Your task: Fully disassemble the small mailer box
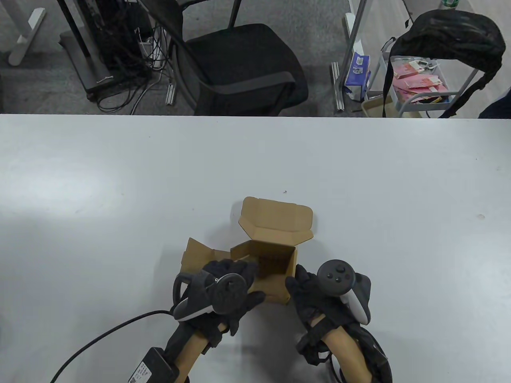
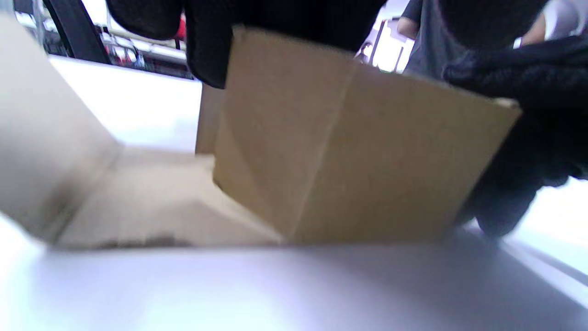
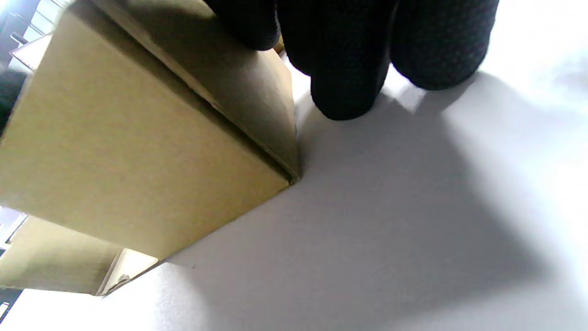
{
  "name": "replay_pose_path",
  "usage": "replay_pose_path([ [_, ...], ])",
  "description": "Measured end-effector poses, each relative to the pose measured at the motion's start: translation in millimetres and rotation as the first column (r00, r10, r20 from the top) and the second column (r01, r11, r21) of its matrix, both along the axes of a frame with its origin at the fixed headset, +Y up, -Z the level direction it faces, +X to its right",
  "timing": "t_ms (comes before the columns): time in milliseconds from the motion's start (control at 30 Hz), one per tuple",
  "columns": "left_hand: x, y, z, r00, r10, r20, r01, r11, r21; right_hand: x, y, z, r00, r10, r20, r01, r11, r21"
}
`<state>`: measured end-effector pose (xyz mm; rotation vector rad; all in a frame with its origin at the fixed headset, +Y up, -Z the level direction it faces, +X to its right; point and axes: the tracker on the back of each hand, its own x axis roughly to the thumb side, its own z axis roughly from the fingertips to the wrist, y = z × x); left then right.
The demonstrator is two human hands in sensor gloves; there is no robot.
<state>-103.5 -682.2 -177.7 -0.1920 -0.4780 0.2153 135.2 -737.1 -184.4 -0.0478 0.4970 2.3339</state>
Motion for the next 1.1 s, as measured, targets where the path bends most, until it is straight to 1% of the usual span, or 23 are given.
replay_pose_path([
  [33,-2,-3,-1,1.0,-0.023,0.012,0.024,0.999,-0.028,0,0,0,1.0,0.0,0.001,0.0,1.0,0.0],
  [100,-5,-5,-1,0.999,-0.048,0.006,0.049,0.998,-0.03,-1,0,0,1.0,0.002,0.003,-0.003,1.0,0.002],
  [133,-7,-6,-1,0.999,-0.049,0.008,0.049,0.998,-0.03,-1,0,0,1.0,0.003,0.004,-0.003,1.0,0.003],
  [267,-9,-13,-3,0.999,-0.044,0.017,0.045,0.995,-0.09,-2,0,1,1.0,0.002,0.002,-0.002,1.0,0.001],
  [367,-8,-18,-6,0.998,-0.061,0.015,0.062,0.992,-0.107,-2,0,1,1.0,0.002,0.001,-0.002,1.0,0.001],
  [433,-7,-24,-7,0.997,-0.067,0.041,0.072,0.987,-0.141,-2,-1,0,1.0,-0.002,-0.001,0.002,1.0,-0.003],
  [500,-7,-27,-8,0.999,-0.024,0.023,0.027,0.988,-0.154,-3,0,0,1.0,-0.007,-0.006,0.007,1.0,-0.002],
  [600,-8,-30,-9,0.999,-0.025,0.02,0.028,0.986,-0.167,-5,2,0,1.0,0.002,-0.002,-0.002,1.0,0.019],
  [767,-12,-38,-12,0.998,0.064,-0.013,-0.065,0.96,-0.272,-9,6,-1,1.0,0.029,0.009,-0.03,0.998,0.05],
  [833,-13,-39,-12,0.997,0.079,-0.026,-0.084,0.953,-0.291,-10,6,0,0.999,0.038,0.015,-0.039,0.997,0.06],
  [967,-14,-41,-11,0.996,0.084,-0.036,-0.09,0.957,-0.277,-11,4,-1,0.999,0.032,0.024,-0.033,0.998,0.047],
  [1100,-14,-41,-10,0.995,0.082,-0.054,-0.094,0.952,-0.292,-9,4,-2,0.999,0.018,0.041,-0.02,0.998,0.051],
])
